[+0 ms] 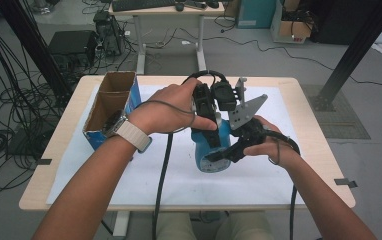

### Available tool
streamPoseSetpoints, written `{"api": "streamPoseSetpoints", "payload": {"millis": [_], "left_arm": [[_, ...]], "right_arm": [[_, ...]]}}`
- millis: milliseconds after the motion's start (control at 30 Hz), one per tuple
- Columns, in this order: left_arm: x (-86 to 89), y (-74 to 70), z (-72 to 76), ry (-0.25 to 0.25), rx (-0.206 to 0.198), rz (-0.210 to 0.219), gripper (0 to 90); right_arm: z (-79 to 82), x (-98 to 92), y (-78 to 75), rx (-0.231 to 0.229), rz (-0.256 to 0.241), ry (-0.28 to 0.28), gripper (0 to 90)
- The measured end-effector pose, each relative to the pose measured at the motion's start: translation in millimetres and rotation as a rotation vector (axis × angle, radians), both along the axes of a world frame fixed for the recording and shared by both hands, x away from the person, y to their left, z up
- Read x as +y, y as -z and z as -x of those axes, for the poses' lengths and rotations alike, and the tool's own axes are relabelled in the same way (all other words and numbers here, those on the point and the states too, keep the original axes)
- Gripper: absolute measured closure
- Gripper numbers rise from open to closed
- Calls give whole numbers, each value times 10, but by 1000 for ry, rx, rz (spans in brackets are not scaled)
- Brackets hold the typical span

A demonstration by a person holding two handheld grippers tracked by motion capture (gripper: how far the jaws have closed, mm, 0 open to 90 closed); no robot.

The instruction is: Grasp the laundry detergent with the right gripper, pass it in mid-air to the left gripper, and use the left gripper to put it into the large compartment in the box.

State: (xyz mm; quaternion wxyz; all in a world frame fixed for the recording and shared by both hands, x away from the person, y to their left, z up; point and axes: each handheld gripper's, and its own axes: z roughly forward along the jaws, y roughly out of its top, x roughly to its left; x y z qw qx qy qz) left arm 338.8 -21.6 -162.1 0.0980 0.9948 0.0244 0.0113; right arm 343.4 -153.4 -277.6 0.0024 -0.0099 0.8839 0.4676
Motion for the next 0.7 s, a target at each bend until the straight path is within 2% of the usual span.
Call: {"api": "streamPoseSetpoints", "payload": {"millis": [700], "left_arm": [[9,3,0,-2,3,-3,375]], "right_arm": [[12,4,-6,14,6,0,430]]}}
